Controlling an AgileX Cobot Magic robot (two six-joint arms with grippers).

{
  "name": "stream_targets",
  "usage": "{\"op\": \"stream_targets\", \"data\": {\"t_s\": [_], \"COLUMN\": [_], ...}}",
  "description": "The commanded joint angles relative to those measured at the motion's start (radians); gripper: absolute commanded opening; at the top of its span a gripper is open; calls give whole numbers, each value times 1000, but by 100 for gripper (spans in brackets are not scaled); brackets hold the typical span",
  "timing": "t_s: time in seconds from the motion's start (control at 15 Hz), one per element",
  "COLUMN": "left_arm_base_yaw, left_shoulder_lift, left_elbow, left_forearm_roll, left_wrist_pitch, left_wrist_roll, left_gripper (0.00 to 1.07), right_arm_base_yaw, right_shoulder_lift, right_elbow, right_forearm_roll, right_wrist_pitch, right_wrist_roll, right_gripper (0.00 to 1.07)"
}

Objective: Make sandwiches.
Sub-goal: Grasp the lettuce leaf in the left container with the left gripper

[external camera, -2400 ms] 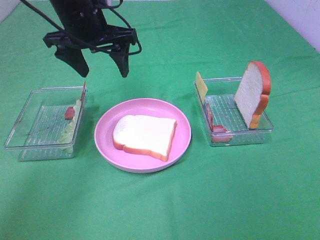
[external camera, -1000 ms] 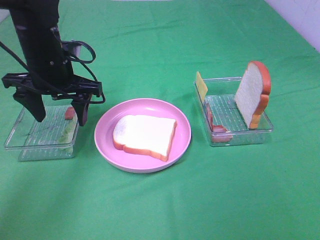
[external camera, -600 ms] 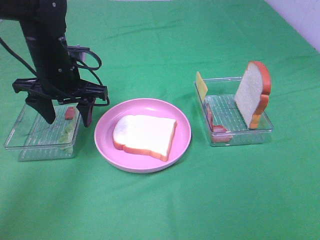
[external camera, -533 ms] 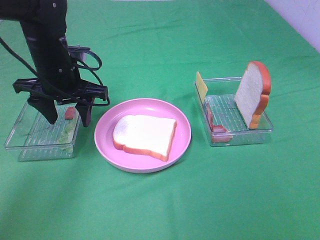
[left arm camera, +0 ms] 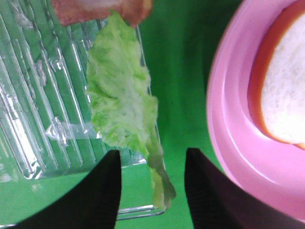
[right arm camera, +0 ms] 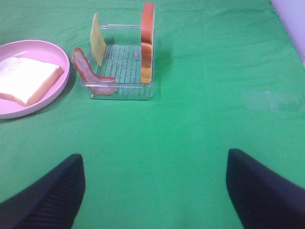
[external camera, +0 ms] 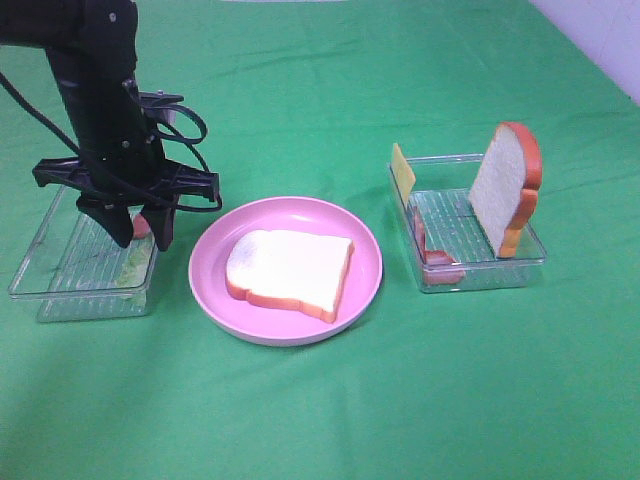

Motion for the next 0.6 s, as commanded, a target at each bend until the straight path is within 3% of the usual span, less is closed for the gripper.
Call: {"op": "stream_targets", "data": {"t_s": [0.07, 0.4, 0.6], "left_arm_base_yaw": [-5, -5, -5], "left_shoulder_lift": [3, 3, -14], "left_elbow": [7, 7, 7], "left_forearm_roll": [7, 7, 6], "left_wrist_pitch": [-18, -15, 3], "left_wrist_roll": [-5, -5, -4], "left_gripper": [26, 1, 0], "right_arm_base_yaw": [-6, -6, -6], "right_shoulder_lift": [-4, -4, -4], "right_elbow": [2, 2, 2], "right_forearm_roll": [0, 0, 0], "right_wrist_pitch": [-11, -11, -11], "right_wrist_roll": [-11, -11, -11], "right_gripper": [77, 77, 77]}}
